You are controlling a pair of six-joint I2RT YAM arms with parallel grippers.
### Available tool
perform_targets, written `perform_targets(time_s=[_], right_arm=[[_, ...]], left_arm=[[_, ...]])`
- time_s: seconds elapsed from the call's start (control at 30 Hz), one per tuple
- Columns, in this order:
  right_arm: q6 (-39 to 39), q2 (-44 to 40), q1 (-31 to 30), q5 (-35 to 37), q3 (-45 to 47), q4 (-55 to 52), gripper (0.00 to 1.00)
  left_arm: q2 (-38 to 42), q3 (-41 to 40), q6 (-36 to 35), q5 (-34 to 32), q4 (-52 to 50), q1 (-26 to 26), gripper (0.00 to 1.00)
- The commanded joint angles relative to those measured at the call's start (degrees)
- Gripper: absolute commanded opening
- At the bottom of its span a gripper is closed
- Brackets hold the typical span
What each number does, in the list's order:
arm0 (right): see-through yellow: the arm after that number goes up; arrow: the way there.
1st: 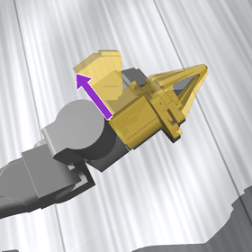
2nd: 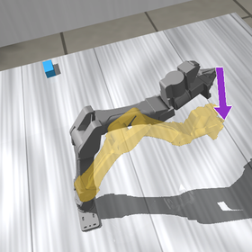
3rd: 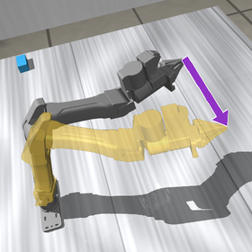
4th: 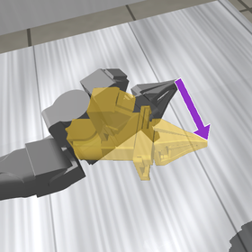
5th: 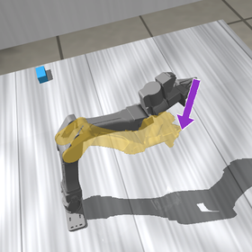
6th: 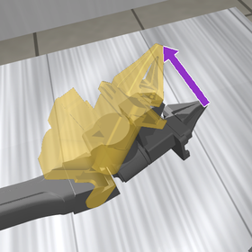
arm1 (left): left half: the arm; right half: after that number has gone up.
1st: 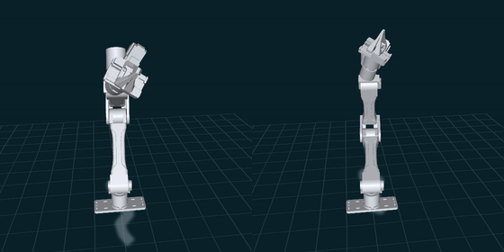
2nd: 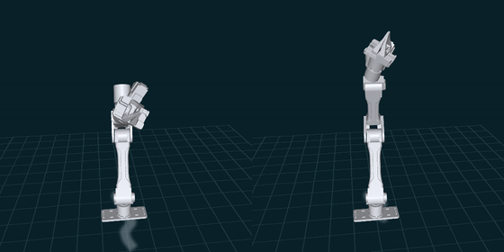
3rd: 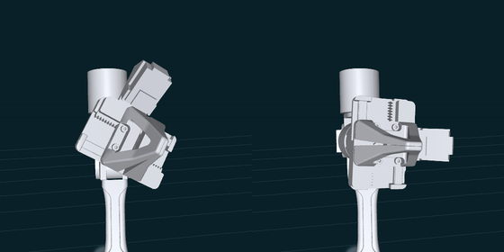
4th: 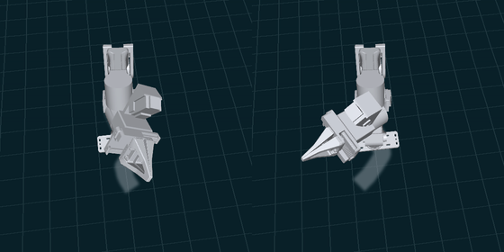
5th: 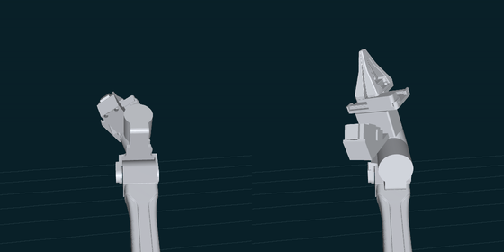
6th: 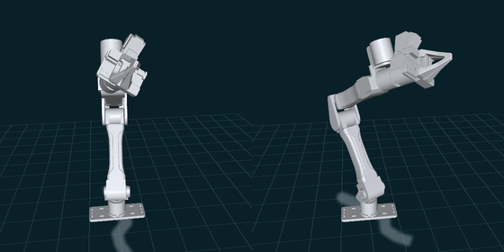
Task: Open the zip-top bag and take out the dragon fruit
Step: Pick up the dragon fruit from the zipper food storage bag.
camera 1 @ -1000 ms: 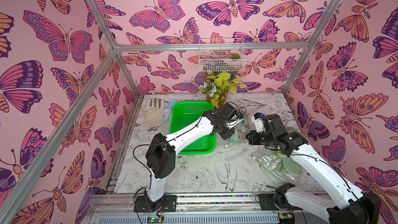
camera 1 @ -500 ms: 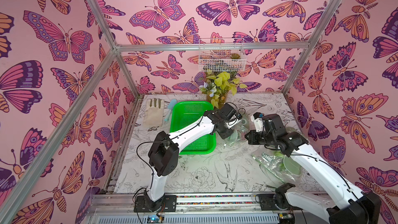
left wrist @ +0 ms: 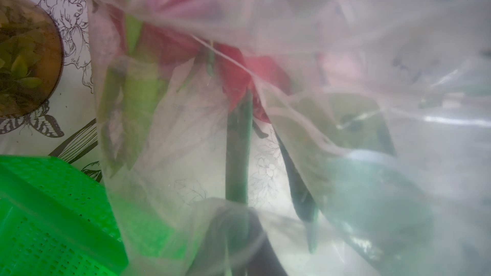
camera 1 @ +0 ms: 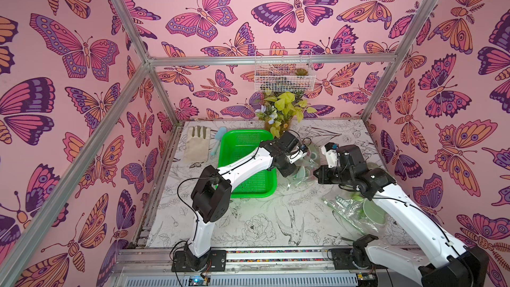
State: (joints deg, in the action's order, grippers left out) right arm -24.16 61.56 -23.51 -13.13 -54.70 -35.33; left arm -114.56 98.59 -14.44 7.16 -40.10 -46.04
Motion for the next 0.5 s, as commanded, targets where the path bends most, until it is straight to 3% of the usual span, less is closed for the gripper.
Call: perform_targets(time_s=[0.0, 0.13, 0.33, 0.47], right_arm=[[-0.4, 0.6, -0.1, -0.1, -2.2, -0.3, 0.00], [-0.3, 0.6, -0.1, -0.1, -2.6, -0.4, 0.00], [0.2, 0.6, -0.1, 0.9, -3.2, -1.4, 0.00], [-0.1, 0.4, 0.0, 2.1, -4.2, -1.8, 0.00]], left_arm=[[1.0, -1.2, 0.6, 3.9, 1.5, 0.2, 0.21], [-0.2, -0.3, 0.6, 4.8, 1.5, 0.1, 0.27], [0.5, 1.4, 1.3, 4.5, 1.4, -0.6, 0.00], [4.1, 3.2, 3.4, 5.8, 0.3, -0.7, 0.00]])
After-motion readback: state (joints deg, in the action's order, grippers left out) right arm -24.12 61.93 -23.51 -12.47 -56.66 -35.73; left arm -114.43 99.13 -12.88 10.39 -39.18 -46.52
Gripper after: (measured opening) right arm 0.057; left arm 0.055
